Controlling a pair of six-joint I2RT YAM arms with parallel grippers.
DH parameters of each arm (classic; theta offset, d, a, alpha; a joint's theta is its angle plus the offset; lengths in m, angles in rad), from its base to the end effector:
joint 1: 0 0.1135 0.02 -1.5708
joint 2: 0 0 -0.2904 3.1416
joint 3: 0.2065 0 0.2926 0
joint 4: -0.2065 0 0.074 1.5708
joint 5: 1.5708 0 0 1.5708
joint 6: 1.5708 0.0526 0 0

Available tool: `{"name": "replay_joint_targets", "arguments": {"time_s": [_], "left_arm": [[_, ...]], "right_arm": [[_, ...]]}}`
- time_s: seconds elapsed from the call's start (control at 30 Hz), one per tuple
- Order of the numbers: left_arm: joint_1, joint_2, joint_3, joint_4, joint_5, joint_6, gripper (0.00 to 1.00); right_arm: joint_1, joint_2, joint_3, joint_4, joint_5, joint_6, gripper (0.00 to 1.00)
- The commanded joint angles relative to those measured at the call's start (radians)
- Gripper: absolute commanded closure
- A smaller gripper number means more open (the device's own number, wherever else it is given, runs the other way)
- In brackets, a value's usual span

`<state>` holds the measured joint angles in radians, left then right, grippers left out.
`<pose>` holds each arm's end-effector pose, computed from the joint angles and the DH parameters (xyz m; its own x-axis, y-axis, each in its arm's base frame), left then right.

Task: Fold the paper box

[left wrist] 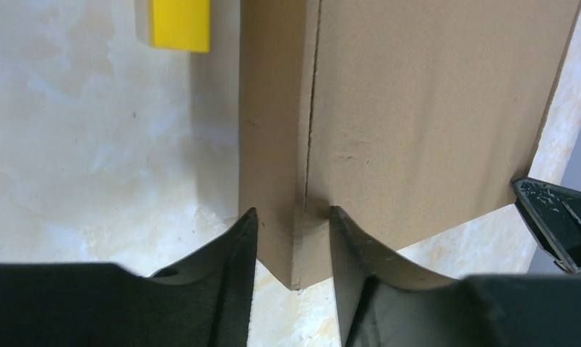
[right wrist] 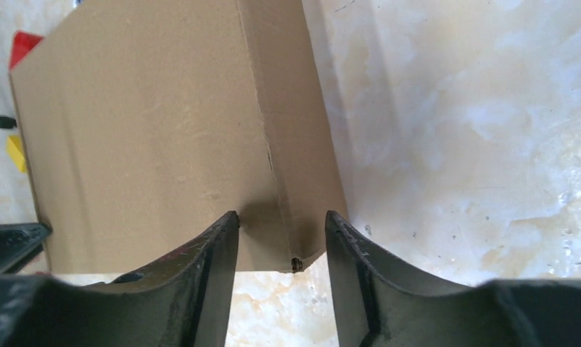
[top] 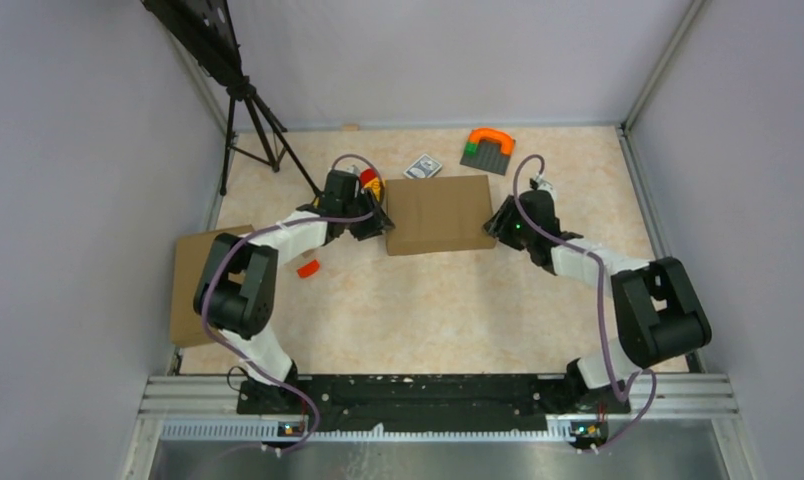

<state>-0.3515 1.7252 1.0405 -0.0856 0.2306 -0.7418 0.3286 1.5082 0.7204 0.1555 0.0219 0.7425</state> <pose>0.3848 -0.1539 0.1786 -0.8125 -0.4026 -0.4216 -0.0810 0.7942 -0.6022 0.3302 0.1114 0.1678 -0.6190 0.5031 -0.6031 0.1528 0.8303 0.5359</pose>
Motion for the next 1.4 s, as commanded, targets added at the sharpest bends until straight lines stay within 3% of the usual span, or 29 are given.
{"name": "replay_joint_targets", "arguments": {"time_s": [0.0,0.1,0.13,0.17,0.27,0.4,0.5,0.63,0.8,0.87,0.97,1.07,1.2,1.27,1.33,1.37], "left_arm": [[0.001,-0.103,0.032,-0.104,-0.023,0.070,0.50],[0.002,-0.272,0.019,-0.187,-0.142,0.141,0.31],[0.004,-0.321,0.008,-0.207,-0.201,0.154,0.10],[0.014,-0.370,-0.001,-0.226,-0.265,0.162,0.03],[0.030,-0.492,-0.069,-0.199,-0.392,0.202,0.01],[0.033,-0.628,-0.253,-0.037,-0.552,0.298,0.02],[0.044,-0.743,-0.451,0.206,-0.642,0.408,0.02],[0.066,-0.820,-0.634,0.453,-0.737,0.537,0.01],[0.149,-0.726,-0.676,0.559,-0.767,0.551,0.02],[0.179,-0.665,-0.712,0.660,-0.738,0.571,0.02],[0.257,-0.565,-0.810,0.903,-0.651,0.582,0.02],[0.286,-0.514,-0.779,0.906,-0.601,0.585,0.02],[0.299,-0.444,-0.750,0.976,-0.582,0.663,0.04],[0.299,-0.417,-0.741,0.993,-0.566,0.687,0.07],[0.316,-0.327,-0.785,1.163,-0.560,0.681,0.07],[0.316,-0.260,-0.806,1.294,-0.562,0.708,0.08]], "right_arm": [[-0.003,-0.111,0.079,-0.101,0.016,-0.118,0.46],[-0.003,-0.272,0.063,-0.127,0.149,-0.190,0.31],[-0.003,-0.323,0.046,-0.115,0.196,-0.212,0.26],[-0.002,-0.374,0.022,-0.093,0.255,-0.232,0.19],[-0.004,-0.487,-0.087,0.045,0.318,-0.366,0.18],[-0.006,-0.578,-0.241,0.184,0.371,-0.530,0.20],[-0.043,-0.638,-0.344,0.260,0.375,-0.558,0.22],[-0.192,-0.641,-0.404,0.305,0.333,-0.522,0.22],[-0.279,-0.568,-0.482,0.455,0.290,-0.551,0.19],[-0.278,-0.527,-0.511,0.518,0.322,-0.555,0.17],[-0.279,-0.459,-0.597,0.765,0.249,-0.628,0.19],[-0.279,-0.372,-0.612,0.886,0.124,-0.687,0.20],[-0.284,-0.235,-0.616,1.038,0.242,-0.676,0.20],[-0.294,-0.130,-0.611,1.122,0.208,-0.678,0.23],[-0.296,-0.031,-0.605,1.227,0.206,-0.689,0.25],[-0.298,-0.073,-0.579,1.117,0.193,-0.678,0.25]]}}
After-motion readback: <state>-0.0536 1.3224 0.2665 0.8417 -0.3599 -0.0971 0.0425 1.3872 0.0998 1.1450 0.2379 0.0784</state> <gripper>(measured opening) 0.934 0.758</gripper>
